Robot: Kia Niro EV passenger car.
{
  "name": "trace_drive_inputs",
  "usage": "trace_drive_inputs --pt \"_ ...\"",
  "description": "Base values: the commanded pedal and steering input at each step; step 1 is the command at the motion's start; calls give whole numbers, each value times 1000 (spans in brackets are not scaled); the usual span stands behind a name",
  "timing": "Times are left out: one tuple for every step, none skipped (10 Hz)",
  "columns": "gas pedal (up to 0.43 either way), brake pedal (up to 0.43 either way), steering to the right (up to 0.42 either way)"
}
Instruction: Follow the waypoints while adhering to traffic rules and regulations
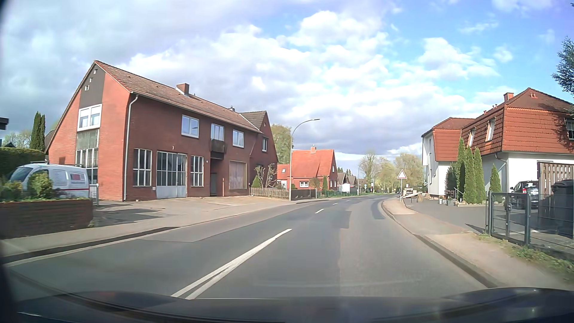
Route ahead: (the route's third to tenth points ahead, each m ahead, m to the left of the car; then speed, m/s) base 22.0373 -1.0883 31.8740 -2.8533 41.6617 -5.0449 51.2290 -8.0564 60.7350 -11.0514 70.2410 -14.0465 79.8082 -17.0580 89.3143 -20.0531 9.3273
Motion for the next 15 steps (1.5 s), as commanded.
trace_drive_inputs --pt "280 0 76" --pt "280 0 71" --pt "280 0 65" --pt "280 0 58" --pt "280 0 54" --pt "280 0 49" --pt "280 0 46" --pt "280 0 44" --pt "280 0 43" --pt "280 0 41" --pt "280 0 35" --pt "280 0 29" --pt "280 0 25" --pt "268 0 24" --pt "268 0 23"
